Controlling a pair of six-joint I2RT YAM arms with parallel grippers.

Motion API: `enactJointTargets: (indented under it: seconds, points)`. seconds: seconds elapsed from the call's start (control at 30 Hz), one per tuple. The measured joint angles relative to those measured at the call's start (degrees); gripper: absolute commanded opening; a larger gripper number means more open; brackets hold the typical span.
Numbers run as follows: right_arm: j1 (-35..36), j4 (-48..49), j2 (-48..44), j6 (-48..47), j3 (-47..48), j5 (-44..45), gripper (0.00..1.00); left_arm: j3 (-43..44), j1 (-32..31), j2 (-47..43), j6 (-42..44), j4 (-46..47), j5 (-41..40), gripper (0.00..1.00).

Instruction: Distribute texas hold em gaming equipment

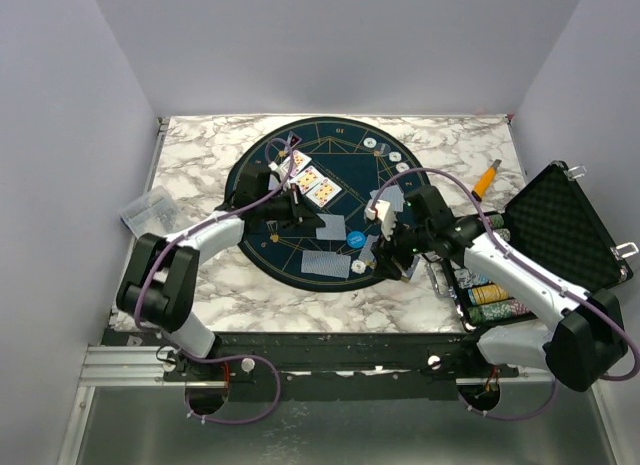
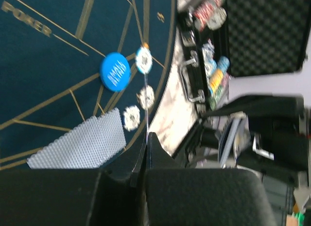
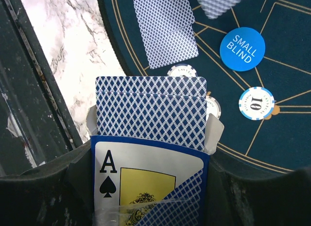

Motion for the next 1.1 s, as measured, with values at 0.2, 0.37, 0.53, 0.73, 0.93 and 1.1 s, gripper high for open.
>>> enactJointTargets:
  seconds: [0.2, 0.37, 0.53, 0.73, 0.93, 1.1]
  points:
    - [0.00, 0.04, 0.98, 0.07, 0.02, 0.98, 0.00, 5.01, -0.39, 7.96, -6.60, 1.77, -9.70, 0.00]
    - [0.00, 0.26, 0.98, 0.07, 0.02, 1.36, 0.01, 8.41, -1.42, 11.58, -11.15, 2.21, -16.39, 0.00]
    - [-0.02, 0.50, 1.18, 0.07, 0.02, 1.55, 0.01, 12.26, -2.43, 15.93, -15.82, 3.72, -19.34, 0.00]
    - [-0.02, 0.48, 1.51, 0.04, 0.02, 1.79, 0.01, 16.31, -3.67, 20.17, -19.65, 4.35, -21.49, 0.00]
    - [-0.02, 0.50, 1.22, 0.04, 0.00, 2.62, 0.01, 19.78, -4.98, 23.98, -21.90, 4.83, -23.08, 0.01]
    - [-0.02, 0.50, 1.09, 0.07, -0.02, 2.69, 0.01, 21.97, -5.38, 27.43, -22.82, 4.96, -23.61, 0.08]
